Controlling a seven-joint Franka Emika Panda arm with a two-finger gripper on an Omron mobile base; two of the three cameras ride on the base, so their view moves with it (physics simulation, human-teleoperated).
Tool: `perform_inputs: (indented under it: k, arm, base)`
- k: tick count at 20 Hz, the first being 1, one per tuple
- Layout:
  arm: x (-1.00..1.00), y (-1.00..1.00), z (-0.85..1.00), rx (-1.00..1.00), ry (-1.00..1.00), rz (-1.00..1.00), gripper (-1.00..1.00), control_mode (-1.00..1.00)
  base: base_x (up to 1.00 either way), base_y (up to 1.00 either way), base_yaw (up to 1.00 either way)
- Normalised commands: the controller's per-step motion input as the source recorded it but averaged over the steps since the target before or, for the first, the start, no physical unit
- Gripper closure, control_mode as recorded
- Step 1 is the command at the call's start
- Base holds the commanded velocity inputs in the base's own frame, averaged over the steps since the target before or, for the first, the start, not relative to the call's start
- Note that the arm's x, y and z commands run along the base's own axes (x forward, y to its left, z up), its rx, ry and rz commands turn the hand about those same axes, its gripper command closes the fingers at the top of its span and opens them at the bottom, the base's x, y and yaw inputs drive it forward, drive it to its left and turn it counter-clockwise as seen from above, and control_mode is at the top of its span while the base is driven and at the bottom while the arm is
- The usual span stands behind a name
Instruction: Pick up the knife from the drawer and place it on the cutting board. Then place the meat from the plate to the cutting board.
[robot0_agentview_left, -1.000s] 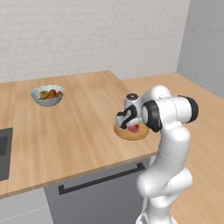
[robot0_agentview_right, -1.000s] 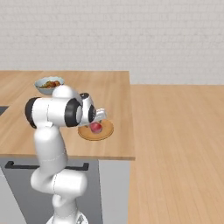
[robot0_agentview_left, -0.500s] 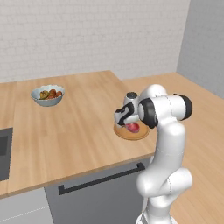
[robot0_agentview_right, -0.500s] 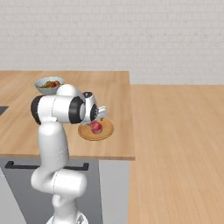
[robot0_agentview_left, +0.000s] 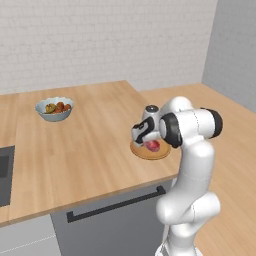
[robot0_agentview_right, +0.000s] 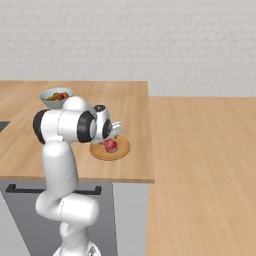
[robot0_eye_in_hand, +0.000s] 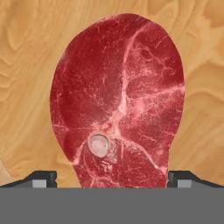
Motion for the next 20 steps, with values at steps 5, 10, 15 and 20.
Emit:
perform_inputs:
  k: [5, 10, 15, 20]
  arm:
    - [-0.21, -0.05, -0.01, 0.0, 0.0, 0.01, -1.0, -1.0]
    - [0.08, 0.0, 0.0, 0.0, 0.0, 0.0, -1.0, -1.0]
    - [0.29, 0.0, -0.01, 0.0, 0.0, 0.0, -1.0, -1.0]
    - [-0.09, -0.13, -0.17, 0.0, 0.01, 0.03, -1.0, -1.0]
  base:
    - [0.0, 0.0, 0.0]
    - [0.0, 0.0, 0.0]
    - [0.0, 0.0, 0.0]
    - [0.0, 0.0, 0.0]
